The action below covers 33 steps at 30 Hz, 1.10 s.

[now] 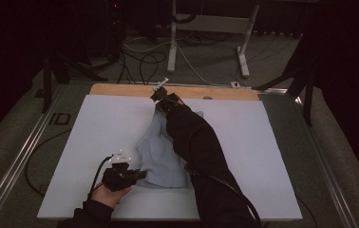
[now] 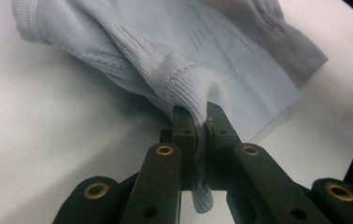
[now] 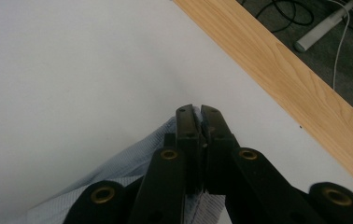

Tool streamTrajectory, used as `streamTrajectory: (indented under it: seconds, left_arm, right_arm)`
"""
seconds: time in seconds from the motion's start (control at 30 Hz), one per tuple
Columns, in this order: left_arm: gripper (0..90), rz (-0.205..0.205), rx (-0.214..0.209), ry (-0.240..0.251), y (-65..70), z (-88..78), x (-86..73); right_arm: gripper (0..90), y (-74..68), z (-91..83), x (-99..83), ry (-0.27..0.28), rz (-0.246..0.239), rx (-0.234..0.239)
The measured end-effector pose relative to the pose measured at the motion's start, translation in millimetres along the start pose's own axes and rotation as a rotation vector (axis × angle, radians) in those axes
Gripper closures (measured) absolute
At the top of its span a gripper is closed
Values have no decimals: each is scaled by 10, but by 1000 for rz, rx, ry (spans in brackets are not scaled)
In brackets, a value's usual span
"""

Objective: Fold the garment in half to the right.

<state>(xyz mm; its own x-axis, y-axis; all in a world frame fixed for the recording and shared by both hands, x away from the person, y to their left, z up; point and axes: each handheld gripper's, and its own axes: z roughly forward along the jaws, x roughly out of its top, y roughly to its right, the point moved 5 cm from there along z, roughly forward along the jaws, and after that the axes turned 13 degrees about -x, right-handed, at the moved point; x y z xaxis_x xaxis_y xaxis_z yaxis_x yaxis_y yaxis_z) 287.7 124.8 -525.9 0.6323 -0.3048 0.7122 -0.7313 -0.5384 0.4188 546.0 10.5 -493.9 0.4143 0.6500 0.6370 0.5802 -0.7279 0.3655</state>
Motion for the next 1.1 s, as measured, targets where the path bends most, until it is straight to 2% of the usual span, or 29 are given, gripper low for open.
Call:
streamTrajectory:
  seconds: [0.07, 0.27, 0.63, 1.1]
  left_arm:
    - [859, 11, -5, 1, 28, 4, 36]
    - [859, 39, -19, -7, 124, 37, 124]
    - [860, 70, -31, -18, 246, 106, 267]
    - [859, 128, -61, -41, 460, 268, 477]
  right_arm:
    - [876, 11, -28, 14, 3, -5, -1]
    - [876, 105, -103, 21, 22, 23, 5]
    - [876, 285, -267, -2, 64, 52, 7]
    - [875, 555, -443, -140, 92, 113, 15]
